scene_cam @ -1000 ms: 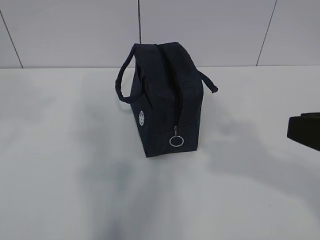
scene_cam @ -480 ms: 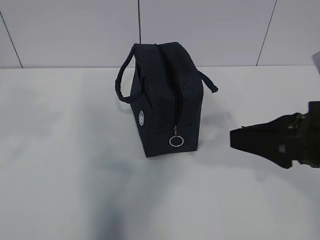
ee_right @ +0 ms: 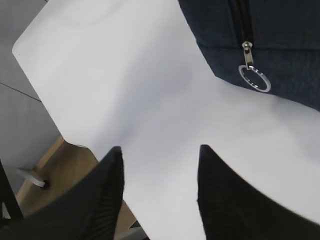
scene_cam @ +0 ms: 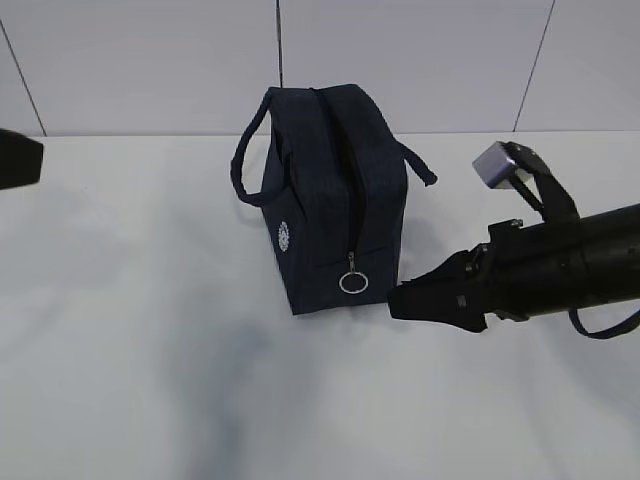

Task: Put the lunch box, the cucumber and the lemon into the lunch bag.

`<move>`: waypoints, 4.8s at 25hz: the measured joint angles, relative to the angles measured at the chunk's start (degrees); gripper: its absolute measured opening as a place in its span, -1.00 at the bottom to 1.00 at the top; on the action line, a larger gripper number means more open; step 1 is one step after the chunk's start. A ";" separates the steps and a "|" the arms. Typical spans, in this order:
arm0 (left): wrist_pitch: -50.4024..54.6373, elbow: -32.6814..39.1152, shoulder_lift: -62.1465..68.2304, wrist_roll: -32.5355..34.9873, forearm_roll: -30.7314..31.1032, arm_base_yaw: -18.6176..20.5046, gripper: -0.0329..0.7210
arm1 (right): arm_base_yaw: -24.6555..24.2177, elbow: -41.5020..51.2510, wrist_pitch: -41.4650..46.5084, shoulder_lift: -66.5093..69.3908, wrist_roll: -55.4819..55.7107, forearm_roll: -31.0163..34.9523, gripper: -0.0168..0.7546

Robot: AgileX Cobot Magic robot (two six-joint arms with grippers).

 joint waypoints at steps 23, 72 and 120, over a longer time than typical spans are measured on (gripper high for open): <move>-9.29 5.38 14.08 5.50 -2.09 0.00 0.02 | 0.00 -8.72 -2.09 11.50 -10.10 -4.75 0.40; -18.72 5.38 18.30 8.58 -0.53 0.00 -0.07 | -9.54 -12.86 18.80 24.50 -40.38 1.81 0.34; -20.71 5.38 19.98 8.70 0.27 0.00 -0.07 | -3.60 -13.69 18.02 33.05 -53.36 18.15 0.21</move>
